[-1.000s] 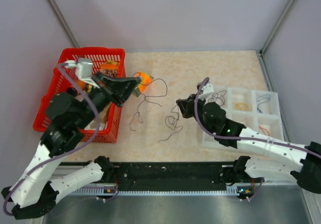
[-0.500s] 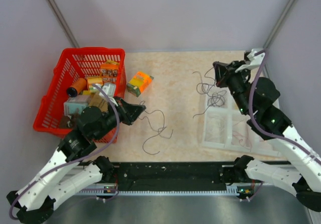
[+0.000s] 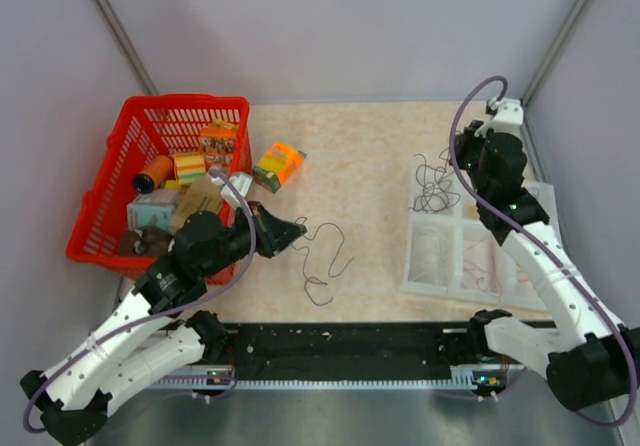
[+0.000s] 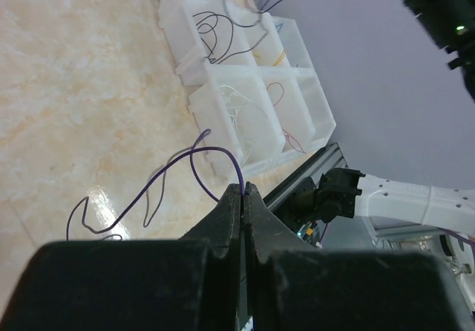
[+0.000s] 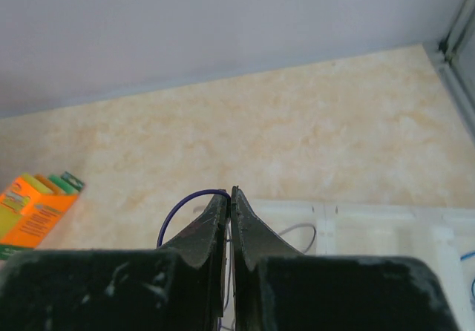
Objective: Untangle the cables
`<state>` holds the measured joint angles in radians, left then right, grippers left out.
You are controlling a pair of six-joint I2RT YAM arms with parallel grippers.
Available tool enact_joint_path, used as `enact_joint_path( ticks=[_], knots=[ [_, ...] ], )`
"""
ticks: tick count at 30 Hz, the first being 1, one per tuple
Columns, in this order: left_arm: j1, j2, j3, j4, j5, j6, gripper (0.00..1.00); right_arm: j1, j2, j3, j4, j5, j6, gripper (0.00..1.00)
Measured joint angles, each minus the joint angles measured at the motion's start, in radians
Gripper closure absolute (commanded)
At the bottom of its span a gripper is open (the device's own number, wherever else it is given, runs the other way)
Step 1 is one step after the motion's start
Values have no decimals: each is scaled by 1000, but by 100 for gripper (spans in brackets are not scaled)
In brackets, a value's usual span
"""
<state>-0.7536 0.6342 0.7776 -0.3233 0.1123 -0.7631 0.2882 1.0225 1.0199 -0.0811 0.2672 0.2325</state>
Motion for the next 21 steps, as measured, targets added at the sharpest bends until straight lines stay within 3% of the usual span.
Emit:
enact_joint_path(
  ticks=[4, 9, 21],
  knots=[
    [0, -8, -1, 5, 10, -14, 100, -35, 24, -119, -25, -27, 60, 100],
    [0, -17, -4, 8, 11, -21, 100, -35, -61, -210, -103, -24, 106, 100],
    [0, 72, -4, 16, 29, 0, 100, -36, -252, -267, -343, 55, 153, 100]
  ],
)
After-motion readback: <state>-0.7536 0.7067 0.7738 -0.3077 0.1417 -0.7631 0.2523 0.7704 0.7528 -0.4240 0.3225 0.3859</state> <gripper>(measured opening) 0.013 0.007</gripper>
